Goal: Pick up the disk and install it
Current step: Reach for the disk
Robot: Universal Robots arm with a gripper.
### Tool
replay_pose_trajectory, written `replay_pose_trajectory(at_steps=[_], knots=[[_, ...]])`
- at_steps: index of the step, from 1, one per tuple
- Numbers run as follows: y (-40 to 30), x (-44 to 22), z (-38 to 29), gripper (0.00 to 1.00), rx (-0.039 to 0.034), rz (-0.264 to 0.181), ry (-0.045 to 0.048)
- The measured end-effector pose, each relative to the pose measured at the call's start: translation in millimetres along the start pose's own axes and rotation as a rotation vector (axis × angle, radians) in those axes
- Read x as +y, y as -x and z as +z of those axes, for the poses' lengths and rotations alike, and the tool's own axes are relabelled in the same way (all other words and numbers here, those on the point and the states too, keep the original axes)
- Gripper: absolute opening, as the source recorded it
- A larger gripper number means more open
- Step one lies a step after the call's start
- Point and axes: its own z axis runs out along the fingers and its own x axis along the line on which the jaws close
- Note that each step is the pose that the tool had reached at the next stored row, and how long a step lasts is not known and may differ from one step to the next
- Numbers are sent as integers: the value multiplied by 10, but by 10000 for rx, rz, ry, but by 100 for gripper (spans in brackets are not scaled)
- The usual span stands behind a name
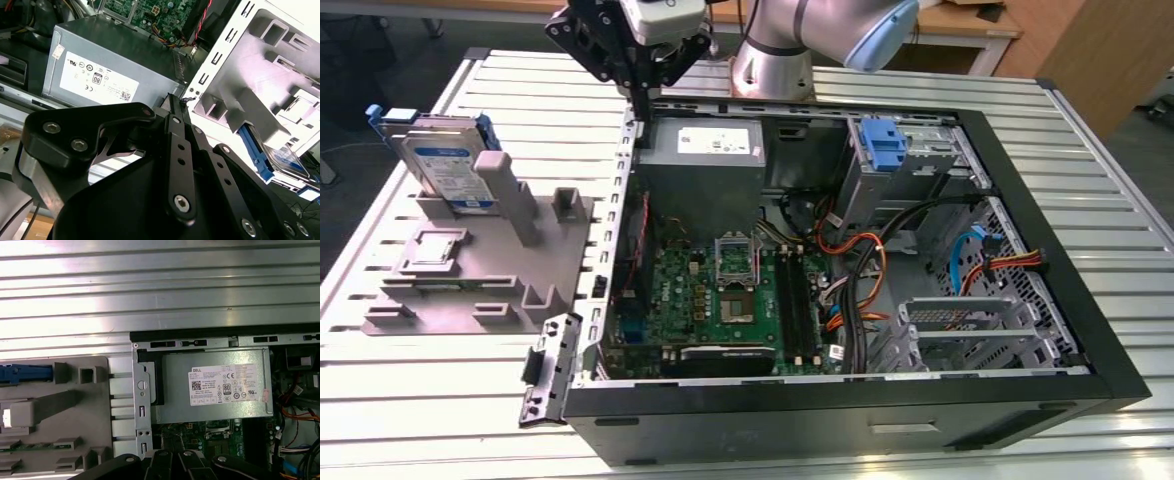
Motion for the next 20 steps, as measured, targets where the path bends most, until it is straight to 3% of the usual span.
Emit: replay_pose_trajectory(at_steps=[20], knots=[[-62,-5,8,10,22,1,-2]])
